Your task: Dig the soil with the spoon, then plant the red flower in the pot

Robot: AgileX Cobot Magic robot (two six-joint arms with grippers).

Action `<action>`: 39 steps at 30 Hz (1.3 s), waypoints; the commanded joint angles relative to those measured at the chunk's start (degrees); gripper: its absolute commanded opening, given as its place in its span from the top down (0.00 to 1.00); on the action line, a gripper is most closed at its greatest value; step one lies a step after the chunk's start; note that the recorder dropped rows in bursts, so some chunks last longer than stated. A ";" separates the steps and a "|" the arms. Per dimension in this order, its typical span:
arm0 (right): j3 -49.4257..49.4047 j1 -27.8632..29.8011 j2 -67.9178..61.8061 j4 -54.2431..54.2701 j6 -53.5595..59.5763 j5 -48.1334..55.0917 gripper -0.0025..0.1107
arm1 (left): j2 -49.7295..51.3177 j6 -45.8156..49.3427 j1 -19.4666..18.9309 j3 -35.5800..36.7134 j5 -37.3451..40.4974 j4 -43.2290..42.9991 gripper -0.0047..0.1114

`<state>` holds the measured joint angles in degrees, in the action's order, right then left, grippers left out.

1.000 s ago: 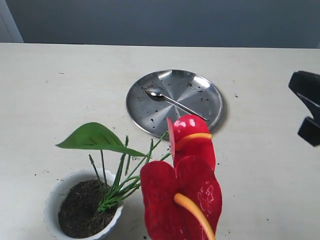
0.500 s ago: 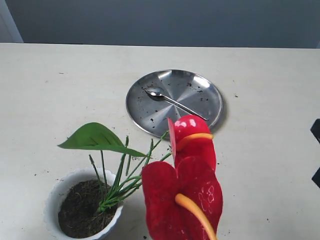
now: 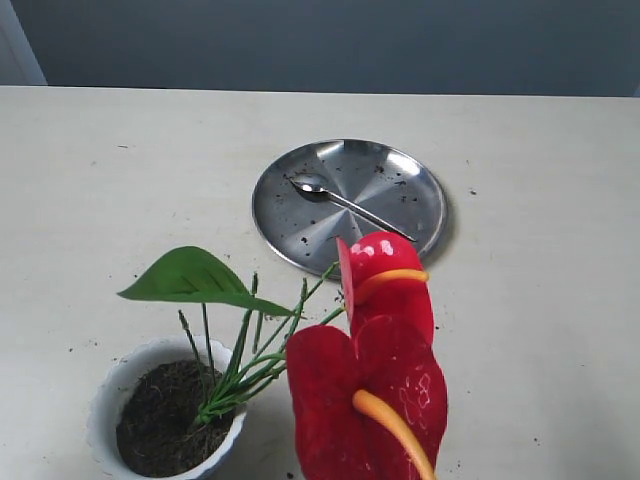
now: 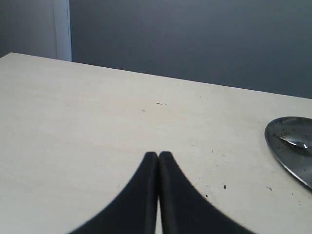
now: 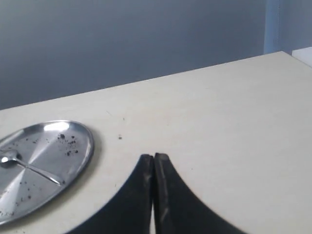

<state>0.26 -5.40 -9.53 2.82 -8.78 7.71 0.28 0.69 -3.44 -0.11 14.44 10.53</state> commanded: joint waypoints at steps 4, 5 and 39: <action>-0.26 2.81 7.95 5.44 12.08 9.79 0.98 | -0.28 -0.11 0.14 0.11 -0.72 -0.18 0.96; -0.26 3.36 8.52 5.44 12.33 9.79 0.98 | -0.28 -0.11 0.14 0.11 -0.72 -0.18 0.96; -0.26 4.70 9.53 5.44 11.57 9.79 0.98 | -0.28 -0.11 0.14 0.11 -0.72 -0.18 0.96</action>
<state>0.12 -0.79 -0.41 8.20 2.83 17.78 0.28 0.69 -3.44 -0.11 14.44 10.53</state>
